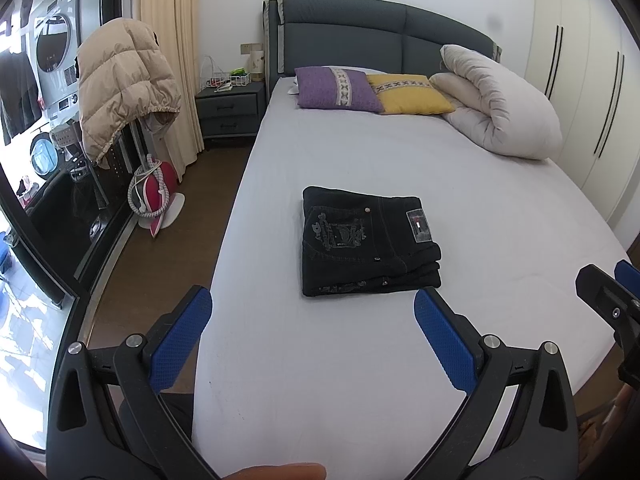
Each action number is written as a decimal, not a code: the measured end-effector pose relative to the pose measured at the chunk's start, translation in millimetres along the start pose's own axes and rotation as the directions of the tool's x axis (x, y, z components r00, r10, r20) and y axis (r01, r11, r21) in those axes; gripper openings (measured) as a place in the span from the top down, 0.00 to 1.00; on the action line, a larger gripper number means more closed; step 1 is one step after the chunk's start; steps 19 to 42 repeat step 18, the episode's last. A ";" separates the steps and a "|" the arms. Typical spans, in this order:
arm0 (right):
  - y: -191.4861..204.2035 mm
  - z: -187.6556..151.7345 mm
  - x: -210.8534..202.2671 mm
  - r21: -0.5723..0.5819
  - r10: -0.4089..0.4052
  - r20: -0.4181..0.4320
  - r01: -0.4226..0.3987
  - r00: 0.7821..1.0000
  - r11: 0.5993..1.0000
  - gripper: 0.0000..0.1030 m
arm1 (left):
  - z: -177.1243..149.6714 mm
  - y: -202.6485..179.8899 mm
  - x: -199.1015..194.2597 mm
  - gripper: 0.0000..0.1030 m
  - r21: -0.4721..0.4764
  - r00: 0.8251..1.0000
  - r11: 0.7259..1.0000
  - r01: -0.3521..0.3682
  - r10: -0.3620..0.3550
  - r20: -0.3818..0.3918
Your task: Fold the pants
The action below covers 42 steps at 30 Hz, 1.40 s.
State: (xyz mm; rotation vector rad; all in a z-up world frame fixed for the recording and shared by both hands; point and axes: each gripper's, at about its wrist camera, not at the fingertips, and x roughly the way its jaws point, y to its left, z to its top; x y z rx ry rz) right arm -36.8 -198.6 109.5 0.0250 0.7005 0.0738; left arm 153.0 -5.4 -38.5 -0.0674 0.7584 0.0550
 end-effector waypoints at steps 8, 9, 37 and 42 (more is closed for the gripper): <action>-0.8 1.4 0.8 0.000 0.001 -0.003 -0.001 1.000 1.000 0.00 | -2.4 -0.5 2.8 0.00 0.000 1.000 1.000 0.001 -0.001 -0.006; -0.7 -0.8 0.3 0.001 0.001 -0.004 -0.001 1.000 1.000 0.00 | -2.6 -0.1 3.8 0.00 0.001 1.000 1.000 0.003 -0.003 -0.008; -3.4 -8.2 -0.6 0.003 0.003 -0.011 -0.003 1.000 1.000 0.00 | -1.4 5.8 10.2 0.00 0.008 1.000 1.000 0.021 -0.021 -0.010; -3.4 -8.2 -0.6 0.003 0.003 -0.011 -0.003 1.000 1.000 0.00 | -1.4 5.8 10.2 0.00 0.008 1.000 1.000 0.021 -0.021 -0.010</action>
